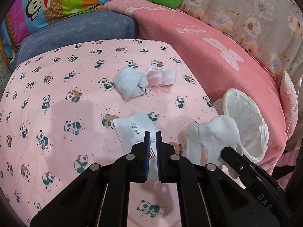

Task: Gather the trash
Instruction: 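Lift the white glove and paper card and carry them toward the wastebasket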

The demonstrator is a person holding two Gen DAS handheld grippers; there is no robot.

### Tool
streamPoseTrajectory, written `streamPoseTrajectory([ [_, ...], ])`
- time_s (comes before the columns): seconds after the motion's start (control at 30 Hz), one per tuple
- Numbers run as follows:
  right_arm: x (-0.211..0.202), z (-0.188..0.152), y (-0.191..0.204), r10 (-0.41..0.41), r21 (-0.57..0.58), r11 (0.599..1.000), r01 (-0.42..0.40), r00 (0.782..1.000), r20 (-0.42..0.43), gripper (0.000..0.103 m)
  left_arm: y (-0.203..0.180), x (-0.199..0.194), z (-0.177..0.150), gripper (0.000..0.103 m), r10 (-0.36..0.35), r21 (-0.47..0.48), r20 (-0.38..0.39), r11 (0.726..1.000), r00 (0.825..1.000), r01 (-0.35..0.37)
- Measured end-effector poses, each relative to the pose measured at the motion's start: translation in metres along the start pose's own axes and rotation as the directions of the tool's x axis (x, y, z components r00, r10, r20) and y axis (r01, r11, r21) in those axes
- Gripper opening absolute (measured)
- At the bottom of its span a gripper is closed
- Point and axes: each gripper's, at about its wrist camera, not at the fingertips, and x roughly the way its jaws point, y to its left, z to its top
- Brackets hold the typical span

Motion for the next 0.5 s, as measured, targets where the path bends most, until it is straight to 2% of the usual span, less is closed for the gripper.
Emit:
streamPoseTrajectory([
  [0.17, -0.015, -0.004, -0.007, -0.009, 0.01, 1.0, 0.009, 1.0, 0.029, 0.013, -0.003, -0.001, -0.01, 0.007, 0.012, 0.005, -0.02, 1.0, 1.0, -0.012],
  [0.2, -0.02, -0.006, -0.008, -0.013, 0.011, 1.0, 0.013, 0.999, 0.035, 0.013, -0.002, 0.001, -0.012, 0.011, 0.018, 0.004, -0.033, 1.0, 0.999, -0.018],
  [0.23, -0.021, -0.006, -0.01, -0.013, 0.011, 1.0, 0.013, 0.999, 0.036, 0.013, -0.001, 0.002, -0.014, 0.023, 0.021, 0.001, -0.045, 1.0, 0.999, -0.021],
  [0.27, -0.023, -0.006, -0.011, -0.014, 0.011, 1.0, 0.013, 0.999, 0.037, 0.013, 0.001, 0.003, -0.016, 0.031, 0.029, -0.004, -0.054, 1.0, 0.998, -0.029],
  [0.3, -0.025, -0.007, -0.012, -0.015, 0.013, 1.0, 0.014, 0.999, 0.038, 0.013, 0.003, 0.004, -0.018, 0.046, 0.034, -0.012, -0.052, 0.999, 0.998, -0.034],
  [0.33, -0.026, -0.007, -0.014, -0.014, 0.015, 1.0, 0.013, 0.999, 0.038, 0.013, 0.005, 0.004, -0.02, 0.056, 0.036, -0.021, -0.041, 0.999, 0.999, -0.037],
  [0.37, -0.027, -0.006, -0.015, -0.013, 0.017, 1.0, 0.012, 0.999, 0.037, 0.013, 0.006, 0.003, -0.022, 0.059, 0.034, -0.03, -0.031, 0.999, 0.999, -0.035],
  [0.43, -0.029, -0.005, -0.019, -0.014, 0.021, 1.0, 0.013, 0.999, 0.037, 0.013, 0.006, 0.007, -0.023, 0.072, 0.018, -0.038, -0.03, 0.999, 0.999, -0.02],
  [0.5, -0.03, -0.005, -0.022, -0.015, 0.026, 1.0, 0.014, 0.999, 0.037, 0.013, 0.006, 0.014, -0.023, 0.077, 0.02, -0.045, -0.041, 0.999, 0.999, -0.021],
])
